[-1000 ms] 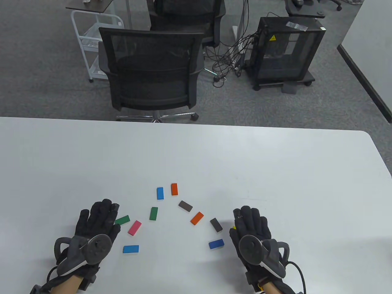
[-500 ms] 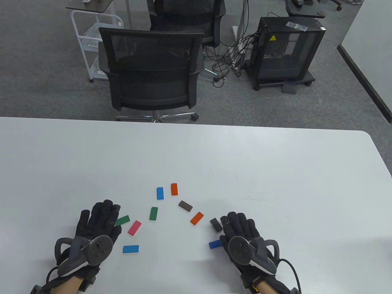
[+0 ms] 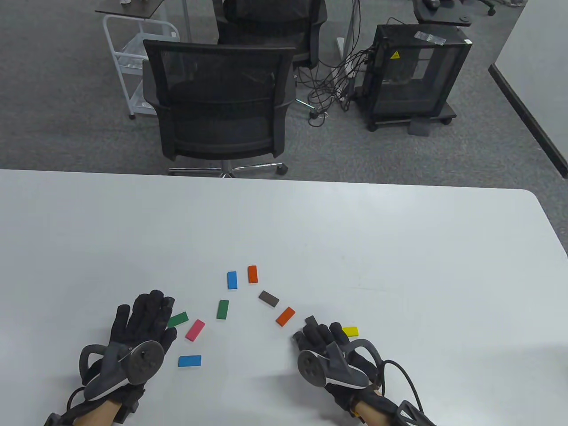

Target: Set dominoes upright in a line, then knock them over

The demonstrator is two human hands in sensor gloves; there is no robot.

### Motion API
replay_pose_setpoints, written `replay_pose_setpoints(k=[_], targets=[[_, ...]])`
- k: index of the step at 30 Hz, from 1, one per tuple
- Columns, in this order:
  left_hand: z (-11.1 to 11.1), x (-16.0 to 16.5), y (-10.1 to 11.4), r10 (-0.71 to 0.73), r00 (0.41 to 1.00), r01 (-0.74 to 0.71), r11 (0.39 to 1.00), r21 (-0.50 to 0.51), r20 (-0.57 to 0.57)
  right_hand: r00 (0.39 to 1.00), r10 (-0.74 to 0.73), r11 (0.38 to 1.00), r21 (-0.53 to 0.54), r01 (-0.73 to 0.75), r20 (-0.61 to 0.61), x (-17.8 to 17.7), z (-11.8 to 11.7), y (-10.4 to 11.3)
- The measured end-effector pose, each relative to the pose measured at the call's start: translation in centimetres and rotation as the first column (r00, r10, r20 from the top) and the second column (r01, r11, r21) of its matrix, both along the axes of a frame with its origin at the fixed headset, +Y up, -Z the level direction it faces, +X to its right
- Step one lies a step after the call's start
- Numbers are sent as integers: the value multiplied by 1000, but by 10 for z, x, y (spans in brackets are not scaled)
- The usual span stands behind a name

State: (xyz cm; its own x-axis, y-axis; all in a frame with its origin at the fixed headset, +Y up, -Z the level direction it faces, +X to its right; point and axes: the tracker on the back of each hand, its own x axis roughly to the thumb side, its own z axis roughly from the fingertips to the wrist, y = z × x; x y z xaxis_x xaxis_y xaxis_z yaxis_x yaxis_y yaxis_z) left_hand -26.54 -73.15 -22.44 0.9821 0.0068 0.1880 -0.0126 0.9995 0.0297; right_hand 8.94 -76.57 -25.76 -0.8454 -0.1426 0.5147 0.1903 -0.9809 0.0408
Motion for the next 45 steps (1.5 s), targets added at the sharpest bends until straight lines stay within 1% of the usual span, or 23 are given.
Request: replay_pose_setpoints(k=[12, 16, 18, 23, 27, 39, 45], targets=[[-1, 1, -2, 11, 1000, -11, 1000, -27, 0, 997, 54, 994, 102, -48, -58, -10, 7, 2], [-1, 1, -2, 19, 1000, -19, 999, -30, -5, 996, 59, 992, 112, -51, -65, -11, 6, 3], [-2, 1, -3, 19, 1000, -19, 999, -34, -6, 996, 57, 993, 110, -49, -69, -11, 6, 3], [-2, 3, -3, 15, 1000, -15, 999, -38, -2, 997, 30, 998, 56, -27, -64, -11, 2, 2], [-3, 3, -3, 13, 1000, -13, 999, -33, -2, 997, 33, 998, 57, -29, -65, -11, 2, 3], [-3, 2, -3, 17, 1000, -17, 999, -28, -19, 992, -91, 982, 156, 103, -82, -2, 5, 23], [-3, 2, -2, 13, 1000, -13, 1000, -22, -16, 989, -122, 977, 164, 133, -79, 1, 5, 27]])
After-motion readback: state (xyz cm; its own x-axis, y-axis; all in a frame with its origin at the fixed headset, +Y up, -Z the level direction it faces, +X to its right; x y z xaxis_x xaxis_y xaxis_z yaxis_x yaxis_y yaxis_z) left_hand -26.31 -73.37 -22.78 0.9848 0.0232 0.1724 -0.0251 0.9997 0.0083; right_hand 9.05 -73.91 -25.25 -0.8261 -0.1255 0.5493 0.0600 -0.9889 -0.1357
